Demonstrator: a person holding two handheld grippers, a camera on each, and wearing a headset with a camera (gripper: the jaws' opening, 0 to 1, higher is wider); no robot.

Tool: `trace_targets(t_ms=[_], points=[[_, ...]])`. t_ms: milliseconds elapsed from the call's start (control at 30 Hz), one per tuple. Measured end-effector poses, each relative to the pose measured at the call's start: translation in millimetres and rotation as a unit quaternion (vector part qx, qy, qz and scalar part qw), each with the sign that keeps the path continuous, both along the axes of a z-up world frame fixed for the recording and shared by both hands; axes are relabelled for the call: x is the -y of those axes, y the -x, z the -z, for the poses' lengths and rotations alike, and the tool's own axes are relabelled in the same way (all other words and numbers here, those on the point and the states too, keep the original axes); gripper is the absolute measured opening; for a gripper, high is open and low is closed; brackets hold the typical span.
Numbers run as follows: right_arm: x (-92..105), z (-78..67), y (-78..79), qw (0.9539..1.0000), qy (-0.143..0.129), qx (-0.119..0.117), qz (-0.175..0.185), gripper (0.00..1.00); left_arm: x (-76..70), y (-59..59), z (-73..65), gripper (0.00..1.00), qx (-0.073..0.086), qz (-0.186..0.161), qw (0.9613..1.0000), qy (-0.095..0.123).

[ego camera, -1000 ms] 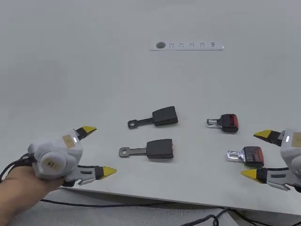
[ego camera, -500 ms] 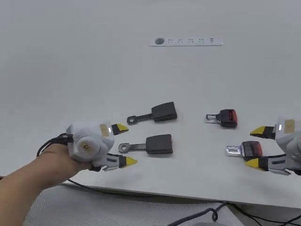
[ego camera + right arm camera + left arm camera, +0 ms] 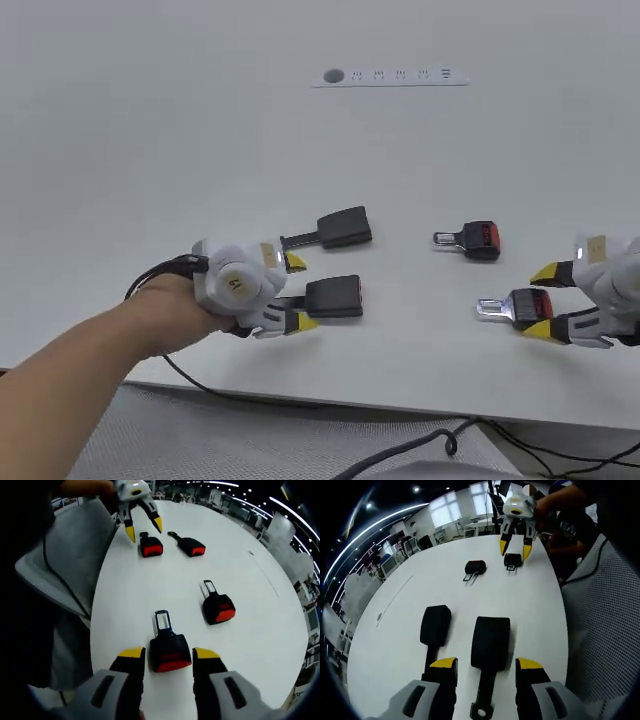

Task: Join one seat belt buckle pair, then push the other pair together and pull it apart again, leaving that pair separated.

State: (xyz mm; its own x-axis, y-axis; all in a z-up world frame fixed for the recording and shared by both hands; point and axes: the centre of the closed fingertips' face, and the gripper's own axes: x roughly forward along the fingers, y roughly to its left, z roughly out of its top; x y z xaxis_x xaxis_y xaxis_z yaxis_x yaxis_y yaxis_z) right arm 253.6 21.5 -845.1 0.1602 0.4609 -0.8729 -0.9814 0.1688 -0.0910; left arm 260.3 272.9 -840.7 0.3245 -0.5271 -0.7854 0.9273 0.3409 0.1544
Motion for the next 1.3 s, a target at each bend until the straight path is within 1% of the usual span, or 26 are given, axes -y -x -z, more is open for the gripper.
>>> trace_targets(t_ms=[33, 67, 133, 167, 200, 300, 367, 400, 433, 467, 500, 567, 600, 633, 767, 800, 867, 933, 1033, 1100, 1167, 1300], points=[[0.4, 0.8, -0.2, 1.0, 0.001, -0.001, -0.001, 0.39, 1.5, -0.2, 0.0, 0.47, 0.001, 0.005, 1.0, -0.001], [1.5, 2.5, 0.0, 1.0, 0.003, -0.006, -0.001, 0.39, 4.0, 0.1, -0.5, 0.47, 0.004, 0.019, 0.9998, -0.004], [2.9, 4.3, 0.1, 0.9999, 0.0, -0.012, -0.001, 0.38, 7.2, -0.1, 0.2, 0.46, 0.001, 0.025, 0.9997, 0.0], [2.9, 4.1, -0.1, 0.9999, -0.001, -0.014, -0.001, 0.38, 10.0, -1.6, 0.3, 0.45, 0.005, 0.032, 0.9995, 0.002], [2.8, 3.5, 0.0, 0.9999, -0.002, -0.016, -0.002, 0.38, 10.6, -2.9, 0.4, 0.45, 0.004, 0.033, 0.9994, 0.003], [3.8, 4.1, 0.7, 0.9998, -0.001, -0.021, -0.006, 0.37, 9.9, -6.6, 4.0, 0.44, 0.002, 0.043, 0.9991, -0.008], [4.3, 5.4, 0.5, 0.9997, 0.001, -0.022, -0.007, 0.37, 10.3, -6.7, 5.1, 0.42, 0.001, 0.048, 0.9988, -0.01], [4.6, 6.3, 0.4, 0.9997, 0.002, -0.024, -0.007, 0.37, 10.2, -6.4, 6.8, 0.42, 0.001, 0.053, 0.9984, -0.016], [4.7, 6.7, 0.3, 0.9997, 0.002, -0.025, -0.007, 0.37, 9.6, -4.5, 9.8, 0.41, -0.003, 0.059, 0.998, -0.024], [4.8, 6.7, 0.1, 0.9996, 0.002, -0.027, -0.006, 0.36, 9.9, -3.5, 11.2, 0.4, -0.001, 0.067, 0.9973, -0.029], [4.4, 6.9, 0.3, 0.9996, 0.001, -0.029, -0.004, 0.36, 10.4, -2.8, 12.2, 0.39, 0.001, 0.071, 0.997, -0.032], [4.8, 8.2, 0.6, 0.9995, 0.005, -0.029, -0.008, 0.36, 11.5, 1.0, 14.9, 0.34, -0.006, 0.079, 0.9962, -0.034], [5.1, 10.1, 0.9, 0.9995, 0.01, -0.027, -0.011, 0.36, 12.2, -0.2, 15.3, 0.33, 0.002, 0.086, 0.9956, -0.038], [5.8, 11.3, 1.3, 0.9994, 0.015, -0.026, -0.015, 0.36, 12.2, 1.2, 15.9, 0.33, 0.001, 0.09, 0.9952, -0.04], [5.4, 14.4, -0.1, 0.9993, 0.021, -0.028, -0.015, 0.35, 12.4, 1.4, 16.3, 0.33, 0.004, 0.105, 0.9934, -0.047], [6.1, 15.5, 0.0, 0.9992, 0.024, -0.029, -0.017, 0.35, 12.4, 1.0, 16.8, 0.33, 0.002, 0.105, 0.9933, -0.049], [6.5, 15.0, -1.1, 0.9991, 0.02, -0.036, -0.014, 0.35, 12.6, 1.1, 16.7, 0.32, 0.0, 0.107, 0.9928, -0.053], [6.4, 15.0, -0.4, 0.999, 0.017, -0.038, -0.016, 0.35, 12.7, 2.2, 16.8, 0.32, -0.002, 0.114, 0.9919, -0.057], [6.2, 14.9, -0.2, 0.999, 0.017, -0.039, -0.016, 0.35, 12.8, 2.2, 17.0, 0.32, -0.005, 0.116, 0.9915, -0.059], [5.3, 14.8, 0.1, 0.9988, 0.026, -0.039, -0.016, 0.35, 12.8, 2.5, 16.8, 0.32, -0.008, 0.116, 0.9915, -0.059], [4.2, 14.7, 0.9, 0.9986, 0.036, -0.034, -0.019, 0.35, 12.8, 2.3, 17.1, 0.32, -0.011, 0.116, 0.9915, -0.058], [0.3, 14.5, 1.3, 0.9988, 0.034, -0.03, -0.019, 0.35, 13.1, 1.9, 17.7, 0.32, -0.017, 0.115, 0.9914, -0.059]])
